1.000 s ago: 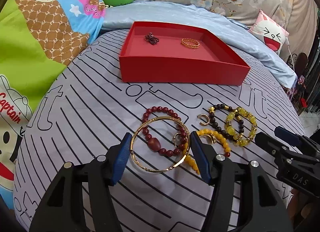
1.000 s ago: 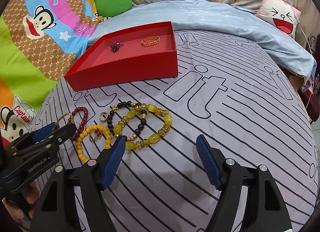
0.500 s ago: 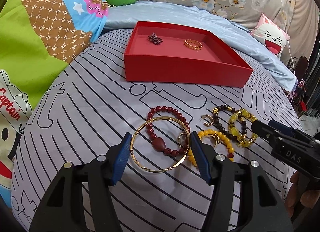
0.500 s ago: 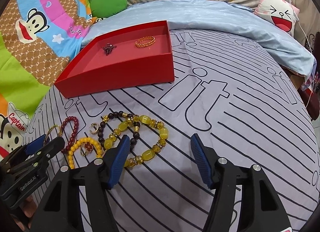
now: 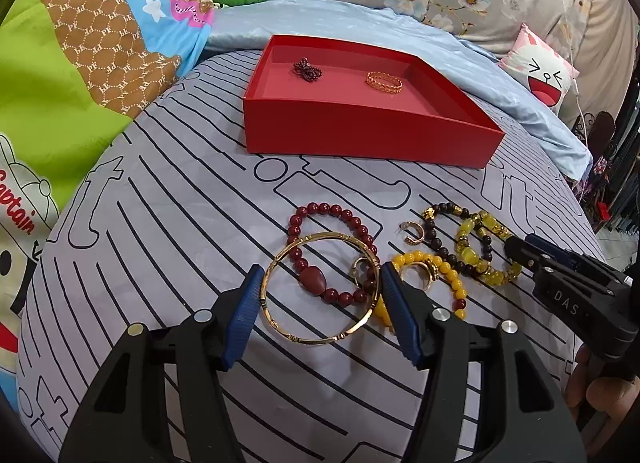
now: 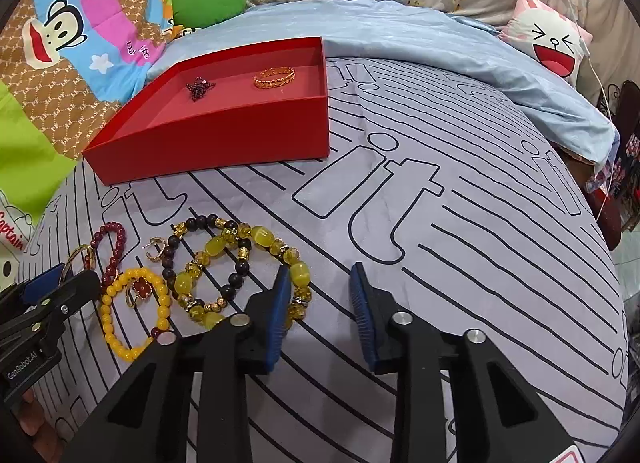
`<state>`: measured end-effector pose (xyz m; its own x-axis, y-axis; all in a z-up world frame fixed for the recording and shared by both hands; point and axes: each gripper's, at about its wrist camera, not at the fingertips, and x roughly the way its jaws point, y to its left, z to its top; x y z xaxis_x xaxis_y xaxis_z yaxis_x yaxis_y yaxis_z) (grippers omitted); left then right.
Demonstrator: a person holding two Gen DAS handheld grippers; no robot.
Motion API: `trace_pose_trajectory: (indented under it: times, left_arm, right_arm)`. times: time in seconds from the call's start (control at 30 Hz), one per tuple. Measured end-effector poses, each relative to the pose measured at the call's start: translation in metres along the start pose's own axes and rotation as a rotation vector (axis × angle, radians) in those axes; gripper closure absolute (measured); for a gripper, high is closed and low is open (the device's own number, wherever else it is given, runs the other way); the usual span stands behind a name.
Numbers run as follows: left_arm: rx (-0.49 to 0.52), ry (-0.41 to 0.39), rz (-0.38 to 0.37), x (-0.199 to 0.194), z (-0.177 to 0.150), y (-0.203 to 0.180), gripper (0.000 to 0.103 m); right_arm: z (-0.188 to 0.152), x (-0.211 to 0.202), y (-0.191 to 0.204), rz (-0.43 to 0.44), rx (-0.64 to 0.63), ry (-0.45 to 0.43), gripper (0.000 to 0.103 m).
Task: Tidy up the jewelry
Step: 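Close right gripper on the yellow bead bracelet while left gripper holds the bangle, then carry the bangle and yellow bracelet into the red tray and open both grippers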
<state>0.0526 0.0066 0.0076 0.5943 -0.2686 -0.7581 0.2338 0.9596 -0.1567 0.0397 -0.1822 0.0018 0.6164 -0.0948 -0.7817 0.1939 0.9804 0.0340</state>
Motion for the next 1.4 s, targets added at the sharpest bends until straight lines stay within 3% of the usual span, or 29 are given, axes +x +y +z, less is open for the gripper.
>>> trace_pose_trajectory:
  times: [0.07,0.33,0.57,0.77,0.97,1.1,1.23,1.4]
  left_arm:
    - [-0.002,0.002,-0.001,0.0,-0.001,0.001,0.046]
    - [-0.007,0.004,-0.004,-0.008,-0.001,0.004,0.046]
    - [0.006,0.009,-0.027,-0.014,0.012,0.004,0.046]
    - [0.018,-0.027,-0.049,-0.022,0.051,0.005,0.046]
    - [0.08,-0.078,-0.056,-0.022,0.109,-0.001,0.046]
    - [0.117,-0.117,-0.032,-0.003,0.149,-0.005,0.046]
    - [0.115,-0.074,-0.04,0.034,0.178,-0.007,0.046]
    - [0.131,-0.033,-0.013,0.077,0.193,-0.011,0.046]
  right_arm:
    - [-0.001,-0.001,-0.001,0.007,0.002,0.001,0.094]
    - [-0.002,-0.011,-0.005,0.066,0.045,0.019,0.094]
    - [0.018,-0.041,0.004,0.115,0.02,-0.046,0.094]
    - [0.051,-0.055,0.013,0.167,-0.02,-0.091,0.094]
    - [0.112,-0.059,0.017,0.222,-0.041,-0.154,0.094]
    - [0.156,-0.043,0.026,0.235,-0.055,-0.181,0.094]
    - [0.19,-0.007,0.035,0.281,-0.027,-0.146,0.094]
    - [0.203,0.04,0.043,0.316,0.013,-0.09,0.094]
